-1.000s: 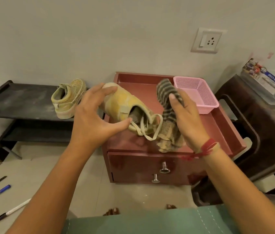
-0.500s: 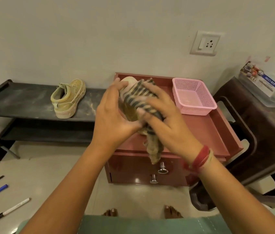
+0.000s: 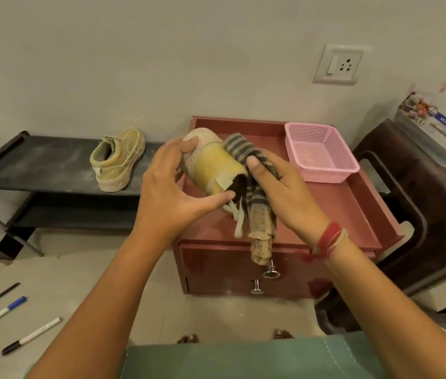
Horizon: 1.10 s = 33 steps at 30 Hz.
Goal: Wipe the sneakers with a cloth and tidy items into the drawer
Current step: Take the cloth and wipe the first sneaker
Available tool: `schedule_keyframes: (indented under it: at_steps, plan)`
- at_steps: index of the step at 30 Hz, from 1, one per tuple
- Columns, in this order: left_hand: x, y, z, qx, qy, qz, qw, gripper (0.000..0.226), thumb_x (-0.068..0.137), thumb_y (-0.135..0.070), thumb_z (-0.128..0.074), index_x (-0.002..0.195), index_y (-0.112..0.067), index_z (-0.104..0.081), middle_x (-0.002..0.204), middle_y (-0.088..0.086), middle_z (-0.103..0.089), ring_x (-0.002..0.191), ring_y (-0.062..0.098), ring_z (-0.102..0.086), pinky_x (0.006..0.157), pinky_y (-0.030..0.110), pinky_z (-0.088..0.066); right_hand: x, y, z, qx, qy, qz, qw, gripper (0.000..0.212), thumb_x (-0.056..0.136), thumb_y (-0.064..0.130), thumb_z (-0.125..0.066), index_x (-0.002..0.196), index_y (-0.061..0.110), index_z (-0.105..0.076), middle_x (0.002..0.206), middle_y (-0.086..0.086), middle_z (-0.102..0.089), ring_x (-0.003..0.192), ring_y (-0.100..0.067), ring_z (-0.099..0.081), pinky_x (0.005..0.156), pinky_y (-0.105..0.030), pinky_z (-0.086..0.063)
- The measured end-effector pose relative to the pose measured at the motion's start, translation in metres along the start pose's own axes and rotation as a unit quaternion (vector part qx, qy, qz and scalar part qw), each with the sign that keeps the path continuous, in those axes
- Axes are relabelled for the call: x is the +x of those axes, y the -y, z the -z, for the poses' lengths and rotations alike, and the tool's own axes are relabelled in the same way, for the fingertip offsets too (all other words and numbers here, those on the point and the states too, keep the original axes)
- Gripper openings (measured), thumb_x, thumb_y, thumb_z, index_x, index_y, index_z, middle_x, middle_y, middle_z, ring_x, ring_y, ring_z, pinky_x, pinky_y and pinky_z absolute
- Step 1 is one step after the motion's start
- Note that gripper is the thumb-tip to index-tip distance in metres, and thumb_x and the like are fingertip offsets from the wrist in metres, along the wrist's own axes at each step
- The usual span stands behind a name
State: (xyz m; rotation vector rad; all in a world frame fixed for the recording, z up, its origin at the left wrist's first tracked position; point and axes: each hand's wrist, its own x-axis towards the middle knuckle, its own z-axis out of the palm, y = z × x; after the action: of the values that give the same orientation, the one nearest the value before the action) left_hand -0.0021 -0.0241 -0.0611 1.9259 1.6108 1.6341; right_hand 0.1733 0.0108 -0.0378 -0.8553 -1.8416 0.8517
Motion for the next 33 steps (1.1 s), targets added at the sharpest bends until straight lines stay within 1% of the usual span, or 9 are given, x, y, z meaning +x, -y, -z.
schedule_keyframes:
  at_steps: [3,7,12,15,19,23,27,29,33]
  plan:
    - [-0.001,0.002,0.003,-0.006,0.017,-0.028,0.999,0.074,0.063,-0.048,-0.076,0.122,-0.008,-0.054,0.12,-0.005,-0.053,0.113,0.012,-0.055,0.091,0.026,-0.052,-0.008,0.004,-0.015,-0.126,0.087,0.102,0.983,0.03,0.093,0.029,-0.05,0.12,0.02,-0.061,0.136,-0.002,-0.05,0.131,-0.003,-0.038,0.114,-0.031,-0.024]
    - [-0.001,0.003,0.004,0.006,0.008,-0.012,1.0,0.081,0.058,-0.052,-0.081,0.122,-0.011,-0.055,0.119,-0.018,-0.049,0.116,0.007,-0.052,0.09,0.036,-0.054,0.01,0.0,-0.009,-0.009,0.013,-0.003,1.0,0.026,0.091,0.033,-0.049,0.112,0.023,-0.061,0.126,-0.004,-0.056,0.122,-0.011,-0.048,0.11,-0.034,-0.035]
    - [-0.002,0.006,0.006,-0.002,0.023,-0.027,0.999,0.077,0.063,-0.046,-0.078,0.123,-0.005,-0.054,0.125,0.001,-0.053,0.118,0.015,-0.054,0.091,0.038,-0.053,0.001,0.002,-0.022,-0.077,0.075,0.057,0.993,0.028,0.09,0.04,-0.048,0.111,0.031,-0.063,0.133,0.005,-0.048,0.129,-0.012,-0.041,0.11,-0.029,-0.03]
    - [0.0,0.003,0.005,0.005,0.012,-0.014,1.0,0.083,0.059,-0.053,-0.081,0.123,-0.009,-0.055,0.124,-0.012,-0.049,0.119,0.008,-0.051,0.091,0.036,-0.054,0.012,0.004,-0.016,0.049,0.021,-0.033,0.998,0.018,0.089,0.039,-0.049,0.103,0.037,-0.06,0.122,0.004,-0.059,0.12,-0.012,-0.051,0.106,-0.035,-0.038]
    - [-0.004,0.003,0.006,0.0,0.023,-0.041,0.999,0.075,0.064,-0.044,-0.075,0.123,-0.004,-0.054,0.125,-0.002,-0.051,0.119,0.01,-0.051,0.092,0.027,-0.051,-0.006,0.009,-0.025,-0.113,0.084,0.054,0.989,0.03,0.089,0.045,-0.046,0.112,0.035,-0.063,0.133,0.011,-0.044,0.13,-0.008,-0.036,0.11,-0.026,-0.027]
    - [-0.003,0.002,0.004,-0.002,0.025,-0.037,0.999,0.079,0.062,-0.048,-0.08,0.124,-0.006,-0.053,0.13,-0.003,-0.049,0.124,0.009,-0.049,0.093,0.03,-0.053,0.005,0.006,-0.015,0.06,0.024,-0.077,0.995,0.036,0.087,0.044,-0.048,0.115,0.026,-0.06,0.132,0.0,-0.052,0.126,-0.014,-0.046,0.11,-0.043,-0.034]
    - [-0.006,0.009,0.008,0.015,0.037,-0.047,0.998,0.076,0.066,-0.045,-0.074,0.124,-0.001,-0.052,0.129,0.009,-0.052,0.119,0.019,-0.053,0.091,0.041,-0.053,-0.013,0.008,-0.03,-0.081,0.111,0.023,0.99,0.032,0.089,0.047,-0.045,0.12,0.044,-0.052,0.149,0.009,-0.032,0.144,-0.017,-0.017,0.118,-0.04,-0.01]
    - [-0.007,0.012,0.009,0.022,0.036,-0.046,0.998,0.08,0.065,-0.05,-0.076,0.123,-0.002,-0.051,0.129,0.005,-0.05,0.121,0.013,-0.051,0.091,0.039,-0.053,-0.01,0.002,-0.025,-0.002,0.116,-0.021,0.993,0.034,0.093,0.039,-0.046,0.126,0.033,-0.053,0.147,0.007,-0.039,0.141,-0.012,-0.024,0.117,-0.035,-0.019]
    - [-0.008,0.013,0.012,0.025,0.03,-0.007,0.999,0.086,0.059,-0.058,-0.078,0.125,-0.011,-0.048,0.125,-0.006,-0.045,0.118,-0.005,-0.043,0.092,0.04,-0.053,-0.003,-0.008,-0.012,0.156,0.062,-0.157,0.973,0.027,0.1,0.024,-0.041,0.118,0.014,-0.058,0.114,-0.01,-0.066,0.1,-0.01,-0.062,0.087,-0.023,-0.051]
